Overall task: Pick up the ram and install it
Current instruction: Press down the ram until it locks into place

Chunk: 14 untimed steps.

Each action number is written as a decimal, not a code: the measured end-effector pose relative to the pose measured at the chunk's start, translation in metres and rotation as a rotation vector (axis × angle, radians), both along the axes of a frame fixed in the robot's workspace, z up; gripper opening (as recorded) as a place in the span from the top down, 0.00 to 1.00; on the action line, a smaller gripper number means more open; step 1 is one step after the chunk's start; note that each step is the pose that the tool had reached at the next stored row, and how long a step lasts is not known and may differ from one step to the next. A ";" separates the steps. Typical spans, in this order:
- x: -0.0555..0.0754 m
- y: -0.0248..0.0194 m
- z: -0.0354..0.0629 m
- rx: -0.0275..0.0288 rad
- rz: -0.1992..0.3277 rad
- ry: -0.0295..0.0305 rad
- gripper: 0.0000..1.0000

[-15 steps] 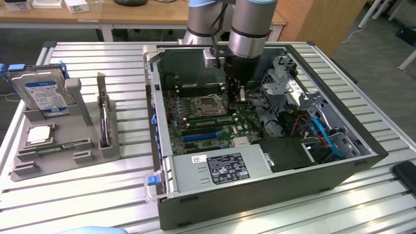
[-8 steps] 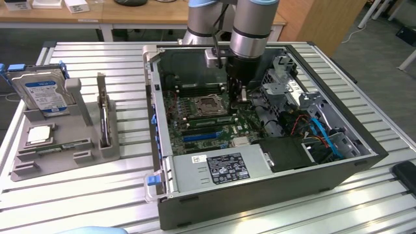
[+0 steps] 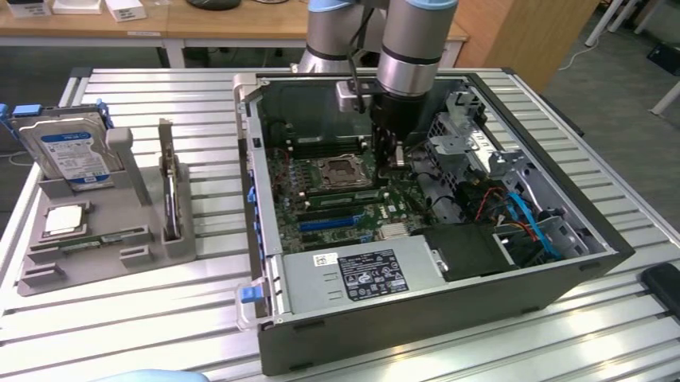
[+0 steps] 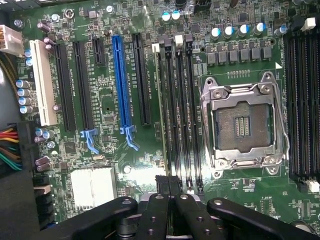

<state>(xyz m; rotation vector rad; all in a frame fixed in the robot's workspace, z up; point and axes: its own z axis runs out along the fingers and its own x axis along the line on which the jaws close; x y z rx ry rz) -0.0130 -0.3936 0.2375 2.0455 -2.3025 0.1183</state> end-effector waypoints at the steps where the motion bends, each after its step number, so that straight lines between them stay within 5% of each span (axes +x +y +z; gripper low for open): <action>1: 0.000 0.0000 -0.0003 0.0000 0.000 0.0000 0.90; 14: 0.002 0.0000 -0.0062 -0.0001 0.000 -0.0006 0.90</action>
